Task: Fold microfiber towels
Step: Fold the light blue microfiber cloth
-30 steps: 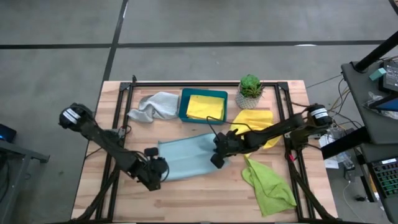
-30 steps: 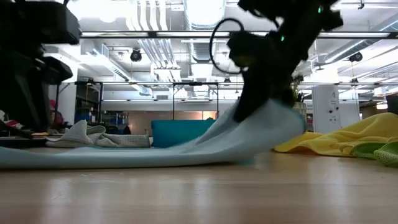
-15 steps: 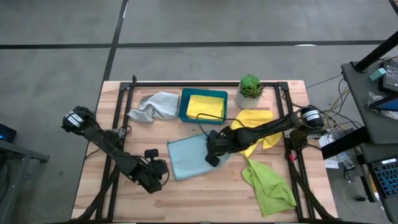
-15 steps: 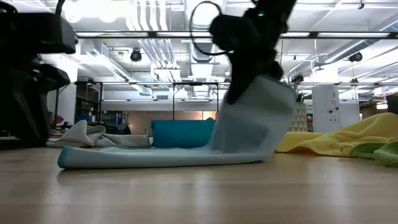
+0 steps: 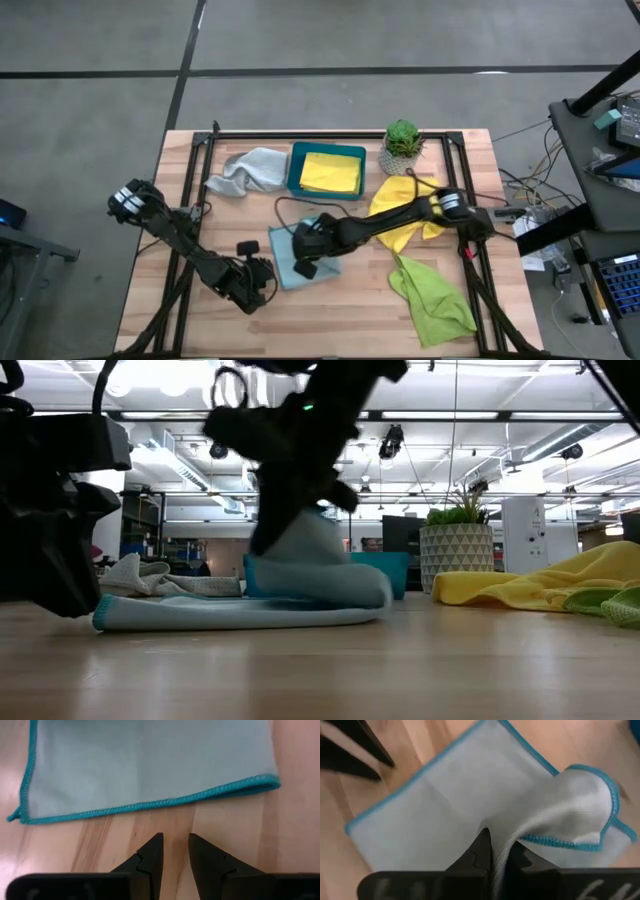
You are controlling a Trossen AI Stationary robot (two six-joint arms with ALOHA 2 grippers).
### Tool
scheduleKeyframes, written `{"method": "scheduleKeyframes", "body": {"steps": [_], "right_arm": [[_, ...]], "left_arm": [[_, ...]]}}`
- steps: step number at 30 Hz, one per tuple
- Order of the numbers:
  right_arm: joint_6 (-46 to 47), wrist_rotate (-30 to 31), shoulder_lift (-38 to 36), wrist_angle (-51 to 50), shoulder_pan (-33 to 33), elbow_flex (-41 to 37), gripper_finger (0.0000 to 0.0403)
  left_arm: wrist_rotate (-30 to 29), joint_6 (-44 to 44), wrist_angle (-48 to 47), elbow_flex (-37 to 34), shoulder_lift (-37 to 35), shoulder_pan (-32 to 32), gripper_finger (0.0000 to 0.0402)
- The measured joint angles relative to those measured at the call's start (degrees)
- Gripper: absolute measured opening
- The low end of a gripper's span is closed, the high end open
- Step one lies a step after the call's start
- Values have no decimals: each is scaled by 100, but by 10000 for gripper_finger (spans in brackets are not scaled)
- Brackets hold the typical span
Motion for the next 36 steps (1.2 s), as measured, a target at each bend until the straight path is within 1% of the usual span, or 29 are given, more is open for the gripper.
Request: {"method": "scheduleKeyframes", "body": {"steps": [7,10,13,20,25,29,34,36], "right_arm": [[-318,8,816,-79,-2,1112,14],[-369,62,1078,-228,-15,1466,31],[-369,195,1253,-460,-27,1739,59],[-572,177,1305,-442,-21,1881,135],[-743,99,1248,-449,94,2002,178],[-775,86,1244,-430,213,2082,198],[-681,173,1242,-420,231,2074,207],[-605,385,1242,-418,227,2065,210]], "left_arm": [[-37,0,110,0,24,4,76],[-37,0,112,0,24,4,76],[-37,-7,115,0,24,4,76],[-36,-7,117,0,24,4,76],[-35,-7,115,0,24,4,77],[-35,-4,115,0,24,4,76],[-33,-4,115,2,24,4,77],[-33,-4,112,12,24,4,76]]}}
